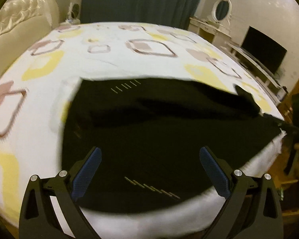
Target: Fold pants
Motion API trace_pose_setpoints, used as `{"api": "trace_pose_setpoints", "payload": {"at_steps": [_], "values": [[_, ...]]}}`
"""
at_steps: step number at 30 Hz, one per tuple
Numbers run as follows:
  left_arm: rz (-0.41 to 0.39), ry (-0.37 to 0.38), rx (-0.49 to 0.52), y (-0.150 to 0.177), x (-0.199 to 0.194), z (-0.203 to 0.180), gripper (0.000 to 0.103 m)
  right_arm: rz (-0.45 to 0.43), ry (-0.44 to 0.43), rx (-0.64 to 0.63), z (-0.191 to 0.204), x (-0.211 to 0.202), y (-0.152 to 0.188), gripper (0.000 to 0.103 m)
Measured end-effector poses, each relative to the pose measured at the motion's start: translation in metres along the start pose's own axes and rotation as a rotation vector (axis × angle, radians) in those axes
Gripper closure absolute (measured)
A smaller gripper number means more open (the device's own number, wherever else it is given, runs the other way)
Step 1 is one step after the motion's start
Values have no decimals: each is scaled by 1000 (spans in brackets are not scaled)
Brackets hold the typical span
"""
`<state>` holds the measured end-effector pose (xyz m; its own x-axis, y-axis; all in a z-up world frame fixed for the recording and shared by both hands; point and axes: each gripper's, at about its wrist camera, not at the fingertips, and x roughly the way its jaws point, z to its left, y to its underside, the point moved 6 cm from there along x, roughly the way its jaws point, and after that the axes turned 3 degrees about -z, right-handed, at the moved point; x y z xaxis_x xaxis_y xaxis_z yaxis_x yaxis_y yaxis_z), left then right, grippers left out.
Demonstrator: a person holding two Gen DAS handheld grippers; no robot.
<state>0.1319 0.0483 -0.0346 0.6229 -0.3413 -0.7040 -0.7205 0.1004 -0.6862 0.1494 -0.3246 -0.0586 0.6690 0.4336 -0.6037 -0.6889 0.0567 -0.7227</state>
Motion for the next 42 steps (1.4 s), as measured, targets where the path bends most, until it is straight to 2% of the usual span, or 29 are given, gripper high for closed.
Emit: {"api": "trace_pose_setpoints", "payload": {"at_steps": [3,7,11,15,16,17,18,19,21,22,23,24,26,29,33,36,37,42], "values": [[9,-11,-71,-35,30,63,5,26,26,-51,-18,37,-44,2],[61,-5,-156,-65,83,122,5,166,52,-84,-39,111,-84,2],[114,14,-158,-83,128,146,5,300,-5,-71,-39,168,-93,2],[161,28,-148,-91,162,153,6,406,-27,-148,-28,207,-87,3],[172,32,-136,-91,167,152,10,432,-38,-152,-30,214,-86,7],[187,29,-123,-90,173,151,36,463,-49,-155,-29,220,-82,18],[217,25,-110,-88,181,152,54,485,-57,-156,-28,223,-80,25],[259,-4,-117,-86,192,158,64,515,-62,-160,-27,229,-76,35],[277,2,-131,-85,197,160,64,546,-47,-198,-25,234,-71,43],[270,9,-121,-85,196,158,65,554,-45,-221,-23,234,-69,59],[269,14,-116,-85,195,158,68,563,-47,-221,-25,235,-69,86],[270,16,-115,-85,194,158,69,568,-42,-207,-27,236,-71,92],[264,36,-116,-86,189,156,84,534,-4,-214,-29,233,-82,96],[202,58,-131,-98,172,156,86,426,19,-229,-22,219,-104,96],[125,88,-144,-106,138,153,88,285,73,-369,5,181,-113,97],[62,120,-163,-106,103,149,93,197,88,-433,21,146,-105,97],[46,127,-172,-104,94,148,98,174,83,-438,26,137,-101,97],[-24,188,-182,-86,41,131,98,98,78,-505,56,88,-60,97]]}}
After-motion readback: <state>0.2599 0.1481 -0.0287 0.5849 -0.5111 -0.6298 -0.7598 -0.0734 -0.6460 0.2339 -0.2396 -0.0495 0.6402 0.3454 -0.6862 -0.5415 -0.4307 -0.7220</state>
